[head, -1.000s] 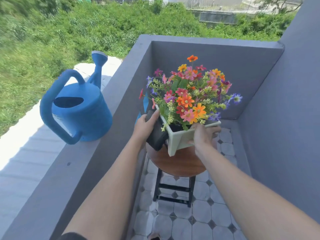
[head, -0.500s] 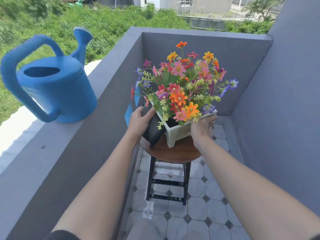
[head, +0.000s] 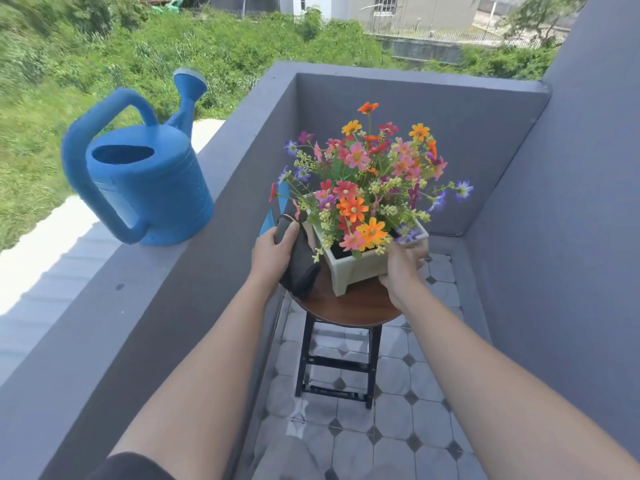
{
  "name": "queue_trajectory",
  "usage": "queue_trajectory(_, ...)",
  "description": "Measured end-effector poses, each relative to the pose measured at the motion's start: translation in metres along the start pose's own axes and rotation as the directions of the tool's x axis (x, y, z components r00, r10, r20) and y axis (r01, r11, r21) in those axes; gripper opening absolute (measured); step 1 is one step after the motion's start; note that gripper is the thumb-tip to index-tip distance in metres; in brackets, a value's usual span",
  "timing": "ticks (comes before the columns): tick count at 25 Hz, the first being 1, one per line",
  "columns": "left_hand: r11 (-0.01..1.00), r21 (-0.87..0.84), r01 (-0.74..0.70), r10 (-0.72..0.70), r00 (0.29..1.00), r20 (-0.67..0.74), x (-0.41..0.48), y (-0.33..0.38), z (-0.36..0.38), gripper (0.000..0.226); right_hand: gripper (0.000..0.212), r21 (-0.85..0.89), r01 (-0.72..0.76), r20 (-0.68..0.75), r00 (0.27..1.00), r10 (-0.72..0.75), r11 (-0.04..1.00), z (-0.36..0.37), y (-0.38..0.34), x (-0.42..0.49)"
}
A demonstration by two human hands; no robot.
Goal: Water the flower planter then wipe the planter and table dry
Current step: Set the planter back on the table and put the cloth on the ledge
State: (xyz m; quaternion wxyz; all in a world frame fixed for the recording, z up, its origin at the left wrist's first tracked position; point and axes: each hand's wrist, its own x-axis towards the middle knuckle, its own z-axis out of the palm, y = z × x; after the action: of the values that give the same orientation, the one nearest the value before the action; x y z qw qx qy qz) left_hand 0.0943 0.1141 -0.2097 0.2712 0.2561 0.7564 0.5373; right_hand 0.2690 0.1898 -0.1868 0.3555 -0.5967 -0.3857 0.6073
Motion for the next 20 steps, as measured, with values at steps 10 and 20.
queue_trajectory(10, 0.996, 0.065, 0.053, -0.046, 0.995, -0.093, -0.082, 0.104, -0.087, 0.052, 0.024, -0.175, 0.578, -0.119, 0.791, -0.6, 0.797, 0.022, -0.037, -0.118)
queue_trajectory(20, 0.97, 0.113, -0.214, 0.201, 0.972, 0.12, -0.054, 0.247, -0.176, 0.036, 0.074, -0.345, 0.526, 0.752, 0.651, -0.107, 0.778, 0.119, -0.231, -0.166)
